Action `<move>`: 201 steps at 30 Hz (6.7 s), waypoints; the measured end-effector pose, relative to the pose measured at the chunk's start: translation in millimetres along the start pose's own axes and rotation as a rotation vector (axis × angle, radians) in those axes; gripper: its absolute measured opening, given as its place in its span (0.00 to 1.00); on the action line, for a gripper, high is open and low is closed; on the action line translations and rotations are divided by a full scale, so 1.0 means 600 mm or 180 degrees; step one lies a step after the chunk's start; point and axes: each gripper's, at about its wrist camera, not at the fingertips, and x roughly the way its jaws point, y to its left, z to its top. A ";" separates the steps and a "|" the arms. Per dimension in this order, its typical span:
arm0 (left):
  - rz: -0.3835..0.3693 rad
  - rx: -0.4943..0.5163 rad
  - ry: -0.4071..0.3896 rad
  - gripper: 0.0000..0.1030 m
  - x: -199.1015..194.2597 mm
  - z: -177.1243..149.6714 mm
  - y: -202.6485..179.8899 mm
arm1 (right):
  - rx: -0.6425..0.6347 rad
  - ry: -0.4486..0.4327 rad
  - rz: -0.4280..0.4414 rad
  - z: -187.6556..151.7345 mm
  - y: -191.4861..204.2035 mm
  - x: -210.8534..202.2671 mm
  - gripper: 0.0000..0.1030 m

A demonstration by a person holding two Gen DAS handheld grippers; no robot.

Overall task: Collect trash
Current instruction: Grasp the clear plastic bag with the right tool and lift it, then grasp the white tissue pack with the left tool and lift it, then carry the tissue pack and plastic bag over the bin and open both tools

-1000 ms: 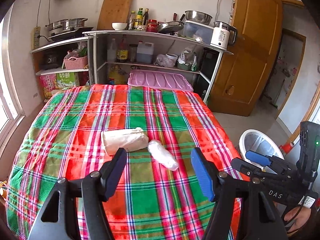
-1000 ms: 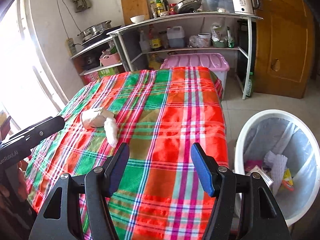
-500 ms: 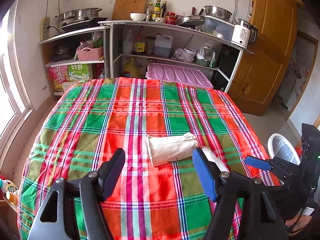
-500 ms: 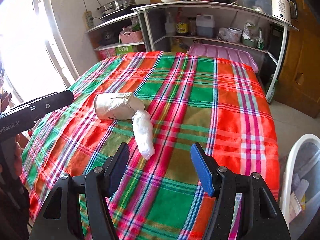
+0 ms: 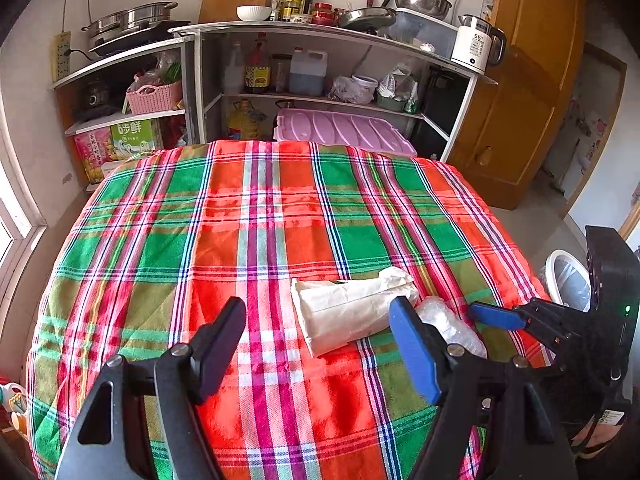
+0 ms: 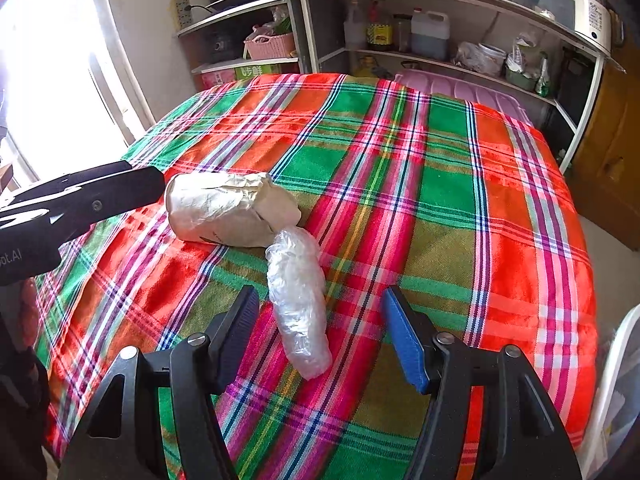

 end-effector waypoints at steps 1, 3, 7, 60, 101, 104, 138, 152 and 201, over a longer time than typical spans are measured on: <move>-0.0011 0.0034 0.0000 0.74 0.003 0.000 -0.002 | 0.0021 -0.0002 0.0001 0.001 -0.003 0.000 0.59; -0.0026 0.0160 0.0005 0.74 0.007 -0.001 -0.008 | 0.0076 -0.0005 0.0014 0.001 -0.009 -0.002 0.42; -0.0077 0.0321 0.0009 0.74 0.012 0.006 -0.018 | 0.0134 -0.0004 0.0017 -0.001 -0.021 -0.006 0.26; 0.0122 0.0578 0.0501 0.51 0.084 0.014 -0.048 | 0.0576 -0.0114 0.0153 -0.045 -0.071 -0.052 0.25; 0.0080 0.0554 0.0266 0.36 -0.007 -0.010 -0.125 | 0.0710 -0.0438 0.0181 -0.072 -0.086 -0.138 0.25; 0.0095 0.0580 0.0260 0.36 -0.011 -0.017 -0.139 | 0.0746 -0.0473 0.0150 -0.081 -0.094 -0.152 0.25; 0.0679 0.0206 0.0483 0.69 0.057 -0.060 -0.089 | 0.0797 -0.0510 0.0237 -0.100 -0.108 -0.162 0.25; 0.0600 0.0162 0.0354 0.33 0.031 -0.042 -0.100 | 0.0874 -0.0573 0.0198 -0.110 -0.126 -0.181 0.25; -0.0771 0.1205 0.0233 0.33 0.018 -0.077 -0.645 | 0.1654 -0.0741 -0.0782 -0.298 -0.445 -0.394 0.25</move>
